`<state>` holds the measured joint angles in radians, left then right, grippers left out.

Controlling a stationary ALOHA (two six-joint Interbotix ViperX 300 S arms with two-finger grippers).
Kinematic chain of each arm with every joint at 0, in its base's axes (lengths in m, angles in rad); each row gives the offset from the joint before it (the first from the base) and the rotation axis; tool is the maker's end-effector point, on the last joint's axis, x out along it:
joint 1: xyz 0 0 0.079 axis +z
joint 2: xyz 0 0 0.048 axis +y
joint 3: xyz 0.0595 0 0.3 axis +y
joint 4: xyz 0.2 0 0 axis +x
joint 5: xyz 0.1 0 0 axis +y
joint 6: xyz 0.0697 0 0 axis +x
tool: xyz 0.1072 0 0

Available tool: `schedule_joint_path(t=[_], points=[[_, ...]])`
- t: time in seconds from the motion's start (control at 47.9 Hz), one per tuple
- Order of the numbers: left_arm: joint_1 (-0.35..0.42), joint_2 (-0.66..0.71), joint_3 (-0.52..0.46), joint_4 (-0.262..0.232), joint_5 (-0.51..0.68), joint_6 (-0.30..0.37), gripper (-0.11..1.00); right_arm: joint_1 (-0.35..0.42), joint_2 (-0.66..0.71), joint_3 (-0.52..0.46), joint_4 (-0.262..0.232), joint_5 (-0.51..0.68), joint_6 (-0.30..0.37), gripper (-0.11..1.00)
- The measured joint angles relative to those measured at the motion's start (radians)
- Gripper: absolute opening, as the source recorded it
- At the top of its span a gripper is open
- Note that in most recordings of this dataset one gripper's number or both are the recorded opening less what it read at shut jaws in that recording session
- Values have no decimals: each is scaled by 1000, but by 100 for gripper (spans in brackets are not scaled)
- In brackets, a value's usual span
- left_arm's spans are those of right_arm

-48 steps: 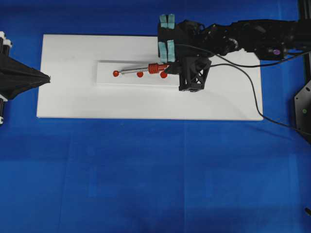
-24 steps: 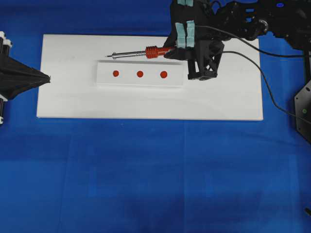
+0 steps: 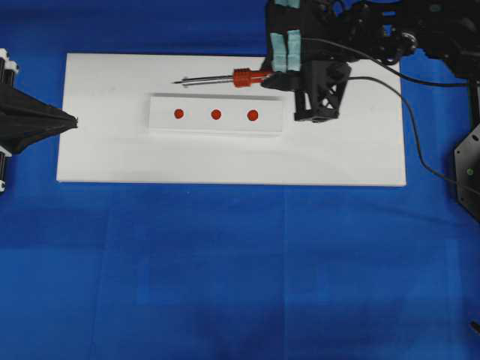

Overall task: Touch the tip of the soldering iron to the mark.
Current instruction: 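Raise the iron and shift it rightward above the strip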

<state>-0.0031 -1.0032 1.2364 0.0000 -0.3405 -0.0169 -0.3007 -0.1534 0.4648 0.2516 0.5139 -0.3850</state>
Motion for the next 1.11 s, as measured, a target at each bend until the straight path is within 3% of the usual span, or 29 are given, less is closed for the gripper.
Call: schedule_joint_path(t=[0.355,0.542,1.106], points=[[0,0,0,0,-6,0,0,-8,-135,138,-55,5,103,6],[0,0,0,0,-6,0,0,-8,-166,166,-80,41,143,6],[0,2,0,0,-9,0,0,-8,-166,169,-86,48,146,6]])
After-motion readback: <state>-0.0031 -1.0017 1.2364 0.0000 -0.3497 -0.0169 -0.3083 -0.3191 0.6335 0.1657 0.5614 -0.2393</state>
